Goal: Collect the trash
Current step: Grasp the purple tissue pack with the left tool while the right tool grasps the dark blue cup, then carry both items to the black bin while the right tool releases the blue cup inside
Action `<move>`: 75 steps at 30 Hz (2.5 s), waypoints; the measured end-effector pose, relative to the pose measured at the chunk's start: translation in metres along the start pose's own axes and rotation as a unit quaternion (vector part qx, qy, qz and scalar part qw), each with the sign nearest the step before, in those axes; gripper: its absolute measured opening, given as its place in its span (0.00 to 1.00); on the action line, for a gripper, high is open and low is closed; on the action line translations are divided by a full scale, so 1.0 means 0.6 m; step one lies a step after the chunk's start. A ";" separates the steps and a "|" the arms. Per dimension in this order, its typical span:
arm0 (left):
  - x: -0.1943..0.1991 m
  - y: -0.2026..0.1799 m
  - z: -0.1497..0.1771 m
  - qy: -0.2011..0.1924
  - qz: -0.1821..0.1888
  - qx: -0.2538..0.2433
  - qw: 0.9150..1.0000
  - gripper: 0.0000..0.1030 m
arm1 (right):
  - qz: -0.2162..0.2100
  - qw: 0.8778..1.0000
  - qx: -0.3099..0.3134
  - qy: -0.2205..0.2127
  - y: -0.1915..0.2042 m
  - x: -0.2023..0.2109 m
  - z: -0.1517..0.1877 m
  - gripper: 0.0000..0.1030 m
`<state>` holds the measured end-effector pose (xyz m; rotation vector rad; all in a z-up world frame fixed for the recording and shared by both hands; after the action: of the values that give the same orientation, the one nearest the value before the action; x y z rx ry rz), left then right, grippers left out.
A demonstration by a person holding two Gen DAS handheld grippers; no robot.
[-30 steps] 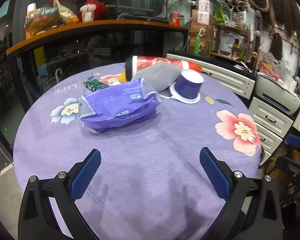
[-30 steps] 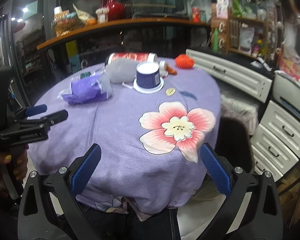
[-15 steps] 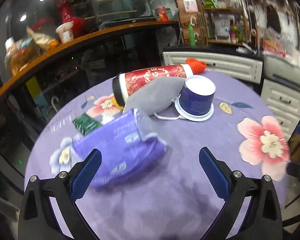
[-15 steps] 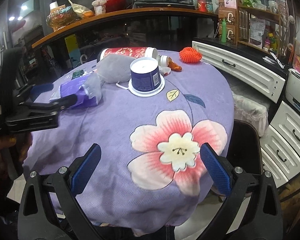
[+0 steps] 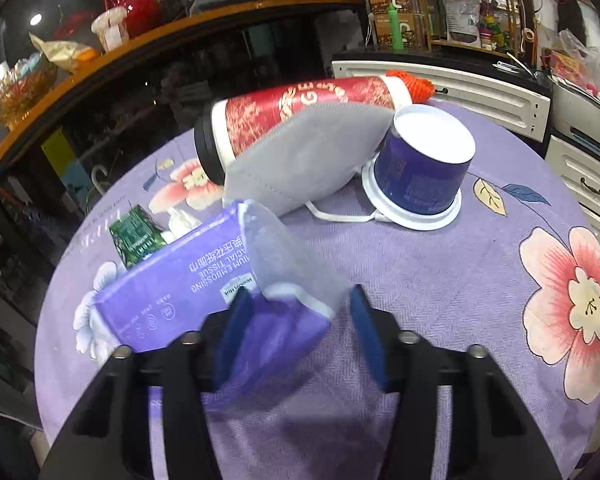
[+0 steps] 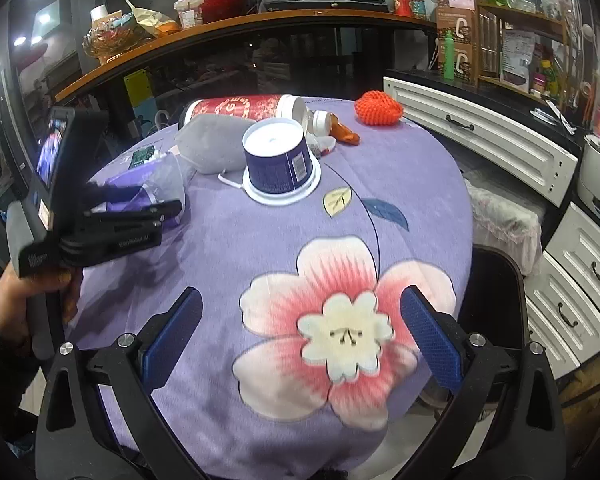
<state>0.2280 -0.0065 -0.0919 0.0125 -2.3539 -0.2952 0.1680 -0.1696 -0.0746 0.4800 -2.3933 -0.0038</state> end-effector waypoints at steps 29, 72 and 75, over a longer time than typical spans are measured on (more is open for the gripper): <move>0.072 0.058 0.010 -0.061 0.079 0.089 0.991 0.10 | 0.006 0.998 0.055 0.039 0.041 -0.231 -0.171 0.92; 0.166 -0.253 -0.146 -0.135 0.299 0.013 0.945 0.09 | 0.126 0.986 -0.106 -0.018 -0.347 0.030 0.012 0.67; 0.170 -0.290 -0.162 -0.135 0.315 0.000 0.939 0.09 | 0.133 0.983 -0.127 0.021 -0.385 -0.016 0.049 0.67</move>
<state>0.2085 -0.2060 0.0077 -0.8126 -2.4765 0.0251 0.2344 -0.3853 -0.1333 0.0395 -2.3540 -0.1768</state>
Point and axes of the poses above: each gripper's, at about its wrist camera, not at the fingertips, and x roughly against the way its jaws point, y to its left, z to its underside, the point moved 2 cm from there along -x, roughly the way its jaws point, and after that the axes turned 1 degree about -y, right-handed, at the moved point
